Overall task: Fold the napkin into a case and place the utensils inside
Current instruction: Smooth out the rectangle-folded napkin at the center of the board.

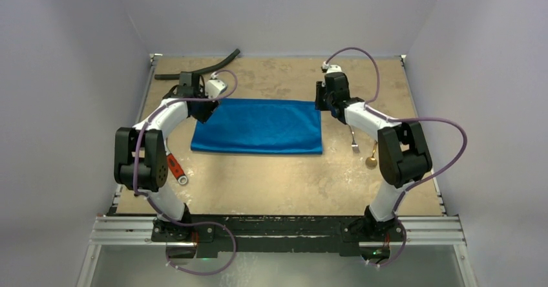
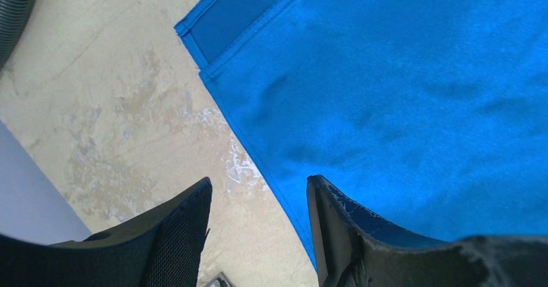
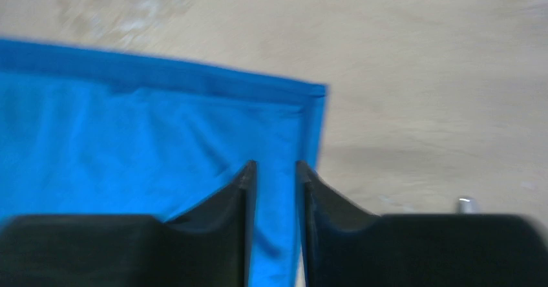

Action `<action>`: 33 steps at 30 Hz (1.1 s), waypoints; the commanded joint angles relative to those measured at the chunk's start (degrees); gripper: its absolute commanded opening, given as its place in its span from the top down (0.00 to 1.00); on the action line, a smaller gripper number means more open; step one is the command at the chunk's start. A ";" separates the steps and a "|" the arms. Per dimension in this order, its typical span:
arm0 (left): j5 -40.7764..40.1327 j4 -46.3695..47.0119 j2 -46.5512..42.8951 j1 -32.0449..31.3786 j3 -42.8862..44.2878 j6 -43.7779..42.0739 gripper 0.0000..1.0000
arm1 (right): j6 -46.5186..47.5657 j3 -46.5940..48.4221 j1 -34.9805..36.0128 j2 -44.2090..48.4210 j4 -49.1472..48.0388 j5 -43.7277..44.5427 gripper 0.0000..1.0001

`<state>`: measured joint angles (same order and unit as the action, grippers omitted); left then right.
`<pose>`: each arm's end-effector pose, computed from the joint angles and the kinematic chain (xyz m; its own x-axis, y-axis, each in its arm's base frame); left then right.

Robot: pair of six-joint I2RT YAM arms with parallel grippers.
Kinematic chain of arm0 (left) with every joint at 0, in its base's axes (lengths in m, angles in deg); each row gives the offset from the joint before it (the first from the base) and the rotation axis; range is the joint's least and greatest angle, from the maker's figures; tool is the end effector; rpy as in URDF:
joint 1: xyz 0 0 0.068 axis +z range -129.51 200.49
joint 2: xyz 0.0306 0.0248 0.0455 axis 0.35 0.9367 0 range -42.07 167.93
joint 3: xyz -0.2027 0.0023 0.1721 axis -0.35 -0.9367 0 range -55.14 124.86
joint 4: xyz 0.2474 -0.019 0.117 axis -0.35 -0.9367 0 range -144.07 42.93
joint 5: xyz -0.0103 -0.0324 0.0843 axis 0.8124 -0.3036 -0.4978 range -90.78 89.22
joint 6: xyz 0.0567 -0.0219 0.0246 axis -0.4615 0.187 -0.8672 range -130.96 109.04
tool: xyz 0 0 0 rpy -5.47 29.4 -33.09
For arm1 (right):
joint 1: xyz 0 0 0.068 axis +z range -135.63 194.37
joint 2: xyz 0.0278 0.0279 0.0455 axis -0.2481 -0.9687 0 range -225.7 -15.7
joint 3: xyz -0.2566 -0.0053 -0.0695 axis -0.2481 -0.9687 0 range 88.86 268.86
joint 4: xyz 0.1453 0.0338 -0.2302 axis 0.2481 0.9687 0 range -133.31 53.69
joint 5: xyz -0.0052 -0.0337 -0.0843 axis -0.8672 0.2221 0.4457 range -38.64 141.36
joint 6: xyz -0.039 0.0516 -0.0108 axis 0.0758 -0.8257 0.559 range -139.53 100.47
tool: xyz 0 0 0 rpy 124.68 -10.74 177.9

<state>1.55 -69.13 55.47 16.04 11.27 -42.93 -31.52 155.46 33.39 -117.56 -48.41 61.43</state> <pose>0.3801 -0.0317 0.1854 -0.6231 0.5791 -0.5256 0.5090 0.8106 0.2897 0.4062 0.1305 0.2019 -0.5016 0.0435 -0.8640 -0.0754 0.9927 0.0937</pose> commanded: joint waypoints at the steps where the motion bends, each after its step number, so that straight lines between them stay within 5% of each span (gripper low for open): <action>1: 4.80 -5.92 0.34 0.67 4.67 0.52 0.45 | -7.97 -0.87 0.31 -0.70 4.48 -20.78 0.79; 4: 6.77 -9.95 1.22 0.67 7.16 0.74 0.45 | -10.06 -0.01 0.31 -3.18 2.67 -28.55 1.00; 14: 25.54 -27.09 -3.84 -5.65 7.60 -1.86 0.40 | -20.33 -10.61 9.20 4.33 -7.59 -40.42 1.00; 25: 33.51 -20.22 -0.36 -14.16 0.62 5.61 0.50 | -26.31 -14.15 13.74 -2.29 -16.49 -51.79 1.00; 33: 35.51 -16.45 6.90 -15.87 4.78 9.81 0.53 | -25.81 -11.55 13.54 -8.96 -14.83 -52.40 1.00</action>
<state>33.00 -88.54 60.36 1.07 12.41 -35.93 -56.79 141.61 47.25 -125.21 -62.93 11.20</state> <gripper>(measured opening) 0.470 0.005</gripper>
